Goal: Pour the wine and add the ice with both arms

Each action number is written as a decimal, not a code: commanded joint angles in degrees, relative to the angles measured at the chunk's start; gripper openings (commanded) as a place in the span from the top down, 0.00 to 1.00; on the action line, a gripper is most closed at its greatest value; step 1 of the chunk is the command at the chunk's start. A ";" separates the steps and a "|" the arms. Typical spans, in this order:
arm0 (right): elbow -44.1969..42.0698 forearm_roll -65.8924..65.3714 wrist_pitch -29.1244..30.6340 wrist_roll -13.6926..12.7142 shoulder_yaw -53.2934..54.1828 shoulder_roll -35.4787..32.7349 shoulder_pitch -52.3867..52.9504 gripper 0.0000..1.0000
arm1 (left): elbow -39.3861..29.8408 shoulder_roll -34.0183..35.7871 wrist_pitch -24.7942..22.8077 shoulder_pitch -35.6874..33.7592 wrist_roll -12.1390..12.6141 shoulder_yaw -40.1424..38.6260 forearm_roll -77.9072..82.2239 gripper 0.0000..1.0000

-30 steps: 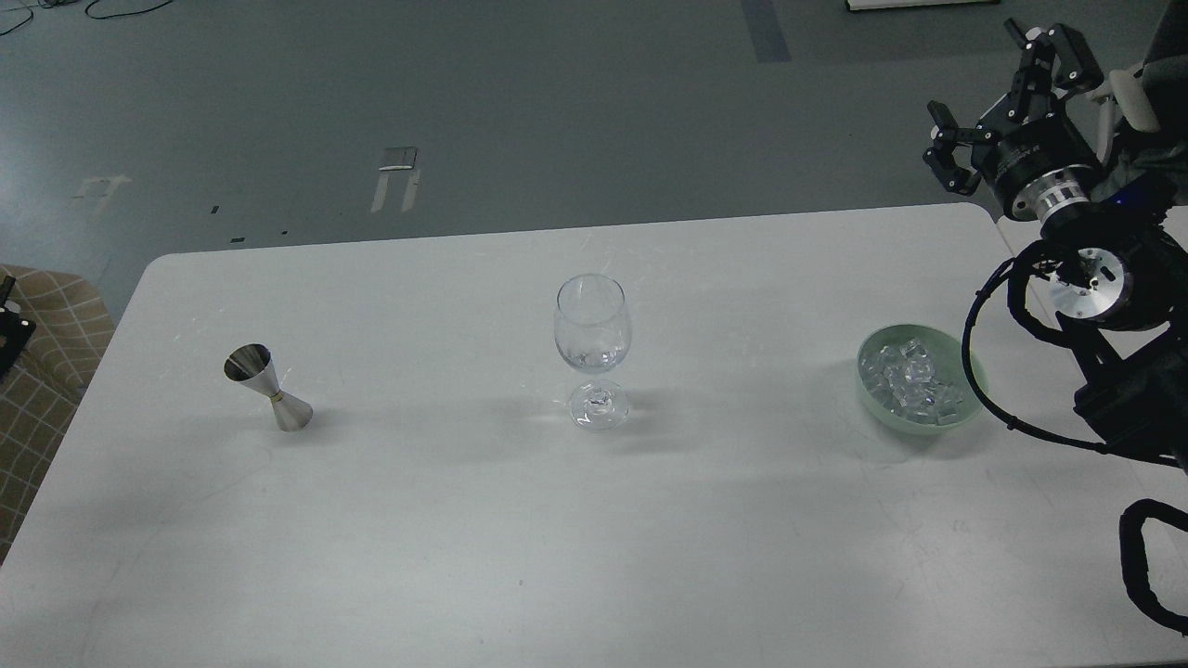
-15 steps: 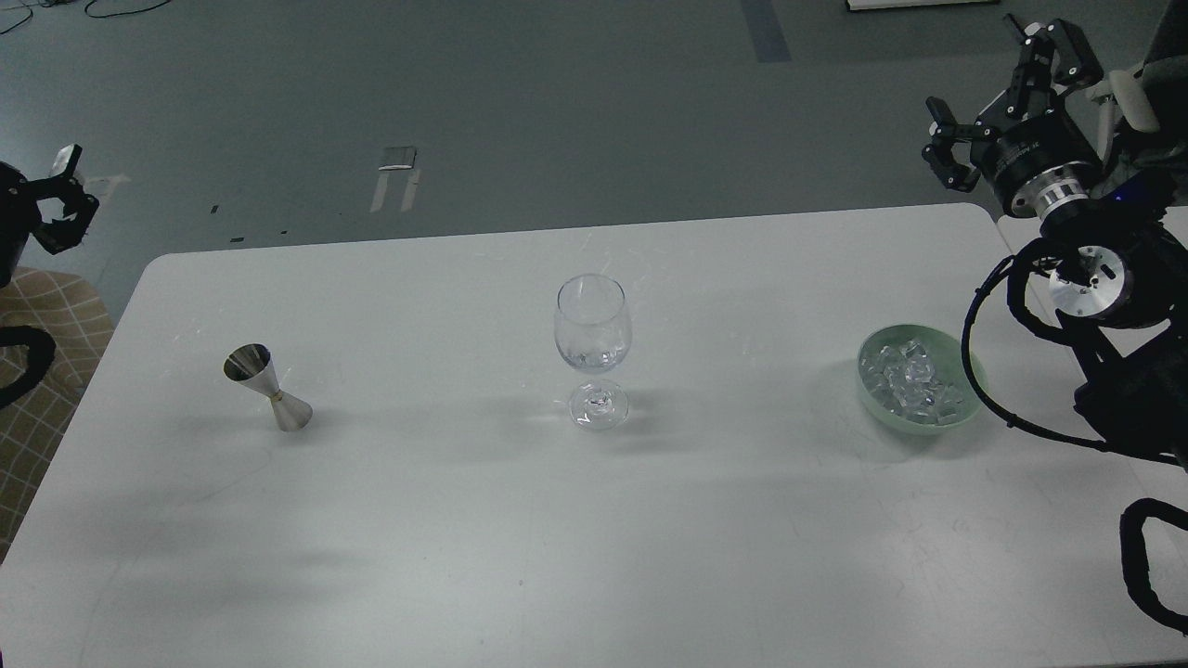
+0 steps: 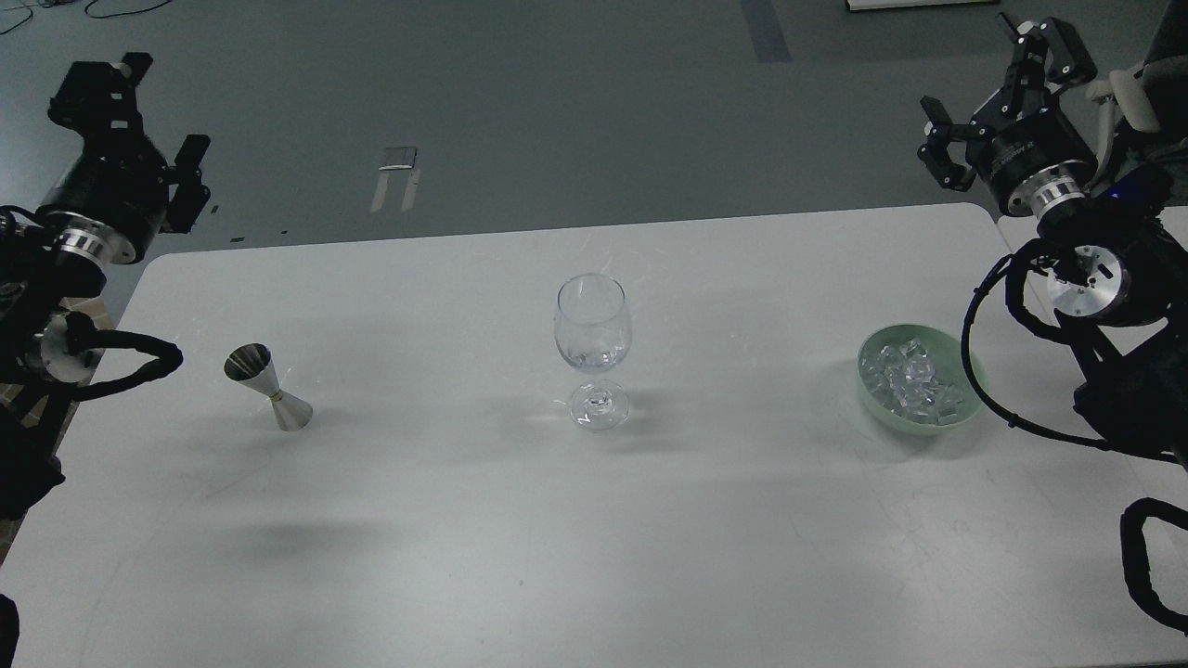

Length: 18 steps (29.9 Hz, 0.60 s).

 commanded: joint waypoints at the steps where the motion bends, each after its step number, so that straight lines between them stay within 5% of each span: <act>1: 0.17 -2.31 0.05 -0.01 -2.92 -2.19 0.09 0.00 | 0.70 -0.69 1.19 -2.12 0.52 1.40 -1.05 0.02; 5: 3.76 -3.90 -0.04 -0.10 -7.76 -6.94 0.18 0.00 | 0.79 -3.59 1.10 -3.62 0.61 1.39 -5.09 0.02; 14: 17.56 -3.99 -0.04 -3.61 -17.52 -30.14 -1.67 0.00 | 0.79 -7.89 5.23 -3.71 -0.53 1.57 -6.50 0.02; 18: 22.74 -4.78 0.05 -3.61 -22.17 -40.05 -1.93 0.00 | 0.79 -8.25 4.88 -3.88 -3.16 2.01 -6.15 0.02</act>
